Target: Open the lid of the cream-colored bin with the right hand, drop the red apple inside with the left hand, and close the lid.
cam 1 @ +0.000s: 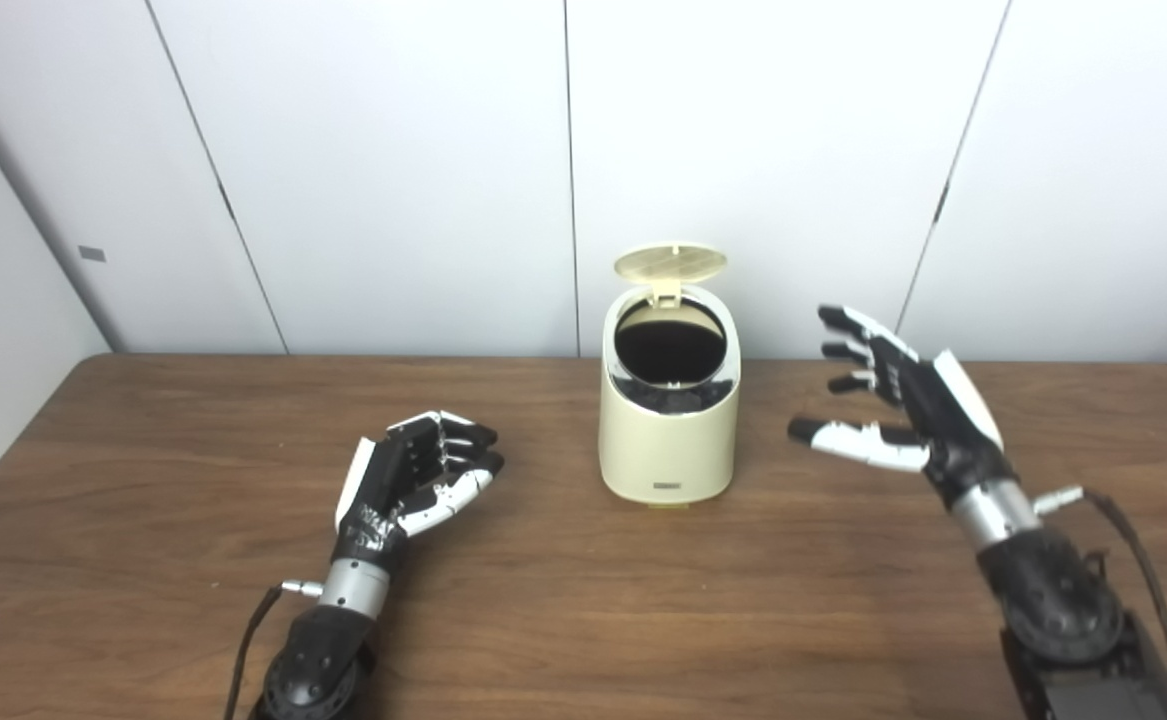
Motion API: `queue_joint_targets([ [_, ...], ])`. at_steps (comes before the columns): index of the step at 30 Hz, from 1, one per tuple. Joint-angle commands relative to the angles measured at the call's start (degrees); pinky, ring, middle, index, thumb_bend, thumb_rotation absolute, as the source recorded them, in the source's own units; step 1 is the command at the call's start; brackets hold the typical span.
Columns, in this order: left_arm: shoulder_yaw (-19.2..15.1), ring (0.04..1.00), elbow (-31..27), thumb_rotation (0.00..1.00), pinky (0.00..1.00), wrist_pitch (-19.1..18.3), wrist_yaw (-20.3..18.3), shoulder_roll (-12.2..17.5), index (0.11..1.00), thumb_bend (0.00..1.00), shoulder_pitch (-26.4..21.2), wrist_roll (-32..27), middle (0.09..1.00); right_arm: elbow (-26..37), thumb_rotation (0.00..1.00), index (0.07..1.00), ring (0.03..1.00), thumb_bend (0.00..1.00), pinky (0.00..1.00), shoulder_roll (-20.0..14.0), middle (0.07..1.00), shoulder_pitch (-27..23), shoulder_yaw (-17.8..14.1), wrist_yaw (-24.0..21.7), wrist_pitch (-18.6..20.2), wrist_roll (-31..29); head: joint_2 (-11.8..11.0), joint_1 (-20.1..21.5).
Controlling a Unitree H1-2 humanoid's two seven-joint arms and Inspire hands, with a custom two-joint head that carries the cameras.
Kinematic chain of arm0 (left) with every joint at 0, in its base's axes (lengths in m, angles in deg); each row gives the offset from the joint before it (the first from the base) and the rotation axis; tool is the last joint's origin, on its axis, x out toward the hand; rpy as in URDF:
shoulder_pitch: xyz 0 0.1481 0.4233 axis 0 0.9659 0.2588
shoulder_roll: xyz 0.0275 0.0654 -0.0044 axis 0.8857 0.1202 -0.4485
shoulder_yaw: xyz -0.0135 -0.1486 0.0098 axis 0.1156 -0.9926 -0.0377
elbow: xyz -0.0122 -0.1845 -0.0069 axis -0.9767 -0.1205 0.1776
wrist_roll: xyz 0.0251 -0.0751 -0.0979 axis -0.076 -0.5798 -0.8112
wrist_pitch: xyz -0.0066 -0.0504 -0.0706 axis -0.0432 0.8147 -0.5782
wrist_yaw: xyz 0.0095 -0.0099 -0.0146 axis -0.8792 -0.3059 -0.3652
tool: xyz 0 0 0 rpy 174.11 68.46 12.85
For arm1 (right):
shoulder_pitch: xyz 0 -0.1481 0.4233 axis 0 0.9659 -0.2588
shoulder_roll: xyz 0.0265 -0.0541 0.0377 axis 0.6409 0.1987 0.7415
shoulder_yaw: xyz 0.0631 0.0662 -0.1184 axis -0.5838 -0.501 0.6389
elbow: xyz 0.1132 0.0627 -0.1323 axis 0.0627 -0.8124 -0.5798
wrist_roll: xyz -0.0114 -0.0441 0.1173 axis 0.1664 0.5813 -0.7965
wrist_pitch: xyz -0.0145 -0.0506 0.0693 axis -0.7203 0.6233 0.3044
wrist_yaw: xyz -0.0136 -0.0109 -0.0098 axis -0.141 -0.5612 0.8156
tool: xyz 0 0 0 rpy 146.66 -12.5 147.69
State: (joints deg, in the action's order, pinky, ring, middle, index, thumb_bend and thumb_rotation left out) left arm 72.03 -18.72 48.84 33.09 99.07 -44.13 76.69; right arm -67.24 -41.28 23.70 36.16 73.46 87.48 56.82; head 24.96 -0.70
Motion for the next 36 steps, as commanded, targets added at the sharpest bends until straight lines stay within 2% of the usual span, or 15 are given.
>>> queue_joint_targets([
  [1,-0.5,0.543,2.2,0.05,0.47,2.5,-0.4,0.4,0.496,0.50,0.6,0.1,0.598,2.2,0.52,0.830,0.837,0.73,0.71,-1.0,0.889,-4.3,0.3,-0.4,0.3,0.8,-0.1,0.1],
  [5,-0.7,0.545,1.5,0.05,0.47,0.3,-0.2,0.0,0.497,0.50,1.3,0.5,0.601,4.4,0.52,0.831,0.858,0.68,0.77,-2.0,0.880,-8.7,1.7,-1.9,4.1,3.6,-0.3,0.3],
  [7,-0.8,0.547,1.4,0.05,0.47,0.0,-0.4,-0.1,0.497,0.50,1.4,0.3,0.604,4.3,0.55,0.847,0.861,0.65,0.76,-3.1,0.892,-10.4,2.6,-2.8,4.2,5.1,-0.3,0.3],
  [11,-0.7,0.548,3.0,0.05,0.46,2.1,-1.4,0.0,0.497,0.51,1.1,-0.1,0.607,2.6,0.56,0.883,0.849,0.65,0.74,-3.8,0.887,-13.5,3.6,-3.3,3.5,6.1,-0.8,0.6],
  [19,-0.6,0.560,4.4,0.05,0.47,3.6,-1.9,-0.2,0.497,0.51,0.8,0.7,0.615,4.3,0.63,0.902,0.897,0.67,0.79,-4.9,0.925,-17.3,7.0,-8.2,7.6,9.1,-1.0,0.8],
  [24,-0.6,0.560,4.6,0.05,0.46,3.9,-2.0,-0.5,0.497,0.51,0.9,0.7,0.613,3.3,0.69,0.891,0.907,0.68,0.78,-6.5,0.911,-19.2,10.0,-10.6,5.9,12.5,-0.9,0.7],
  [29,-0.7,0.560,4.1,0.05,0.47,3.5,-1.8,-0.7,0.497,0.51,1.1,0.7,0.612,2.6,0.69,0.862,0.981,0.72,0.88,-7.9,0.910,-20.5,12.9,-13.2,4.2,15.3,-0.7,0.6],
  [33,-0.9,0.558,4.6,0.05,0.47,3.8,-1.9,-0.6,0.497,0.50,1.0,0.7,0.612,2.9,0.68,0.845,0.990,0.75,0.92,-8.0,0.895,-20.5,13.4,-14.2,3.2,15.3,-0.4,0.5],
  [36,-1.0,0.551,4.5,0.05,0.46,3.9,-1.9,-0.8,0.497,0.50,1.1,0.6,0.607,3.3,0.66,0.841,0.994,0.74,0.91,-8.0,0.885,-20.0,13.2,-14.6,2.2,14.7,-0.4,0.3],
])
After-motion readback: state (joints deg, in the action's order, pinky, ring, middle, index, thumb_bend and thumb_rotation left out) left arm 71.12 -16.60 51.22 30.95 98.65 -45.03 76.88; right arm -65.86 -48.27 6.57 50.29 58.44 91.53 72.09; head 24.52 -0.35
